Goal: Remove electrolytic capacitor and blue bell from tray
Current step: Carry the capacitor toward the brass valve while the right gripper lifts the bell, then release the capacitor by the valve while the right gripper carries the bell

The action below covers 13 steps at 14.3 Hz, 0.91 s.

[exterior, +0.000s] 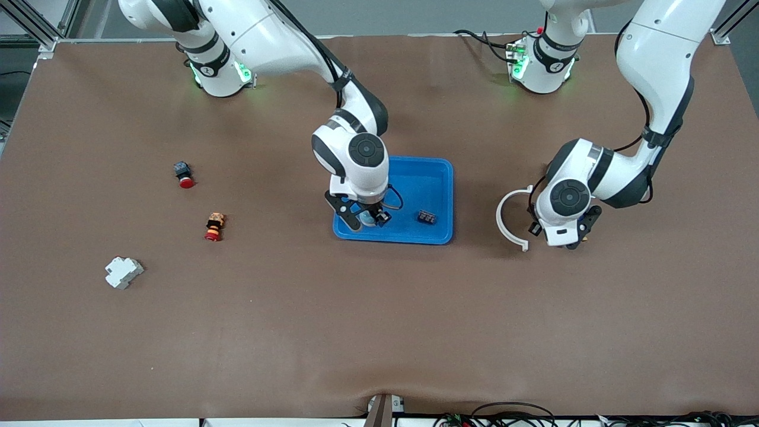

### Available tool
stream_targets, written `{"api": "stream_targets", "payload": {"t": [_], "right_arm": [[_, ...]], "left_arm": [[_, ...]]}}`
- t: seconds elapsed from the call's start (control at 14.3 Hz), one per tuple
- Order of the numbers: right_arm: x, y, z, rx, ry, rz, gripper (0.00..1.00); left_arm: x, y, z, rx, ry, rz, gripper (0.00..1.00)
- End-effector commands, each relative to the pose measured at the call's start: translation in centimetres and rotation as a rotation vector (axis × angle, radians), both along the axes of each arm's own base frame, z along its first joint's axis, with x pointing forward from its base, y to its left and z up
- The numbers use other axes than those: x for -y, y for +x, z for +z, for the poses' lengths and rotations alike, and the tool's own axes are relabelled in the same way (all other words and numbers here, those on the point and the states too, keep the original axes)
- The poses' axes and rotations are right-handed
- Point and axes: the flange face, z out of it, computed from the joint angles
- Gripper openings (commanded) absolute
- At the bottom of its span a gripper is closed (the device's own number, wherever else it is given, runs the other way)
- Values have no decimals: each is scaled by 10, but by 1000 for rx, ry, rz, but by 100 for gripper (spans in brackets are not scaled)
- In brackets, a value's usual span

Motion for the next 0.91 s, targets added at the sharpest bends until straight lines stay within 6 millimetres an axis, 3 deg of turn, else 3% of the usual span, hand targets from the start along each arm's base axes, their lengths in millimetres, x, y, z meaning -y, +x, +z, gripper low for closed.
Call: {"api": "stream_targets", "payload": {"t": [0.0,0.07,0.21,0.35,0.42,0.63,0.84], "right_arm": [[24,12,64,-42,-40,77,0],[45,18,85,-66,-53,108,0],[99,26,124,-102,-58,218,0],[174,33,158,-98,-33,318,0],[208,35,173,-98,-21,370,0],[304,36,185,-59,2,491,0],[394,31,173,-8,12,597,0]], "left_arm": [[2,1,4,19,3,-19,0],[2,1,3,19,1,-19,2],[1,2,3,21,0,-17,33],[1,5,5,27,-2,-16,73],[2,5,6,28,-2,-18,100],[2,6,14,36,10,-23,100],[1,9,34,61,26,-19,100]]}}
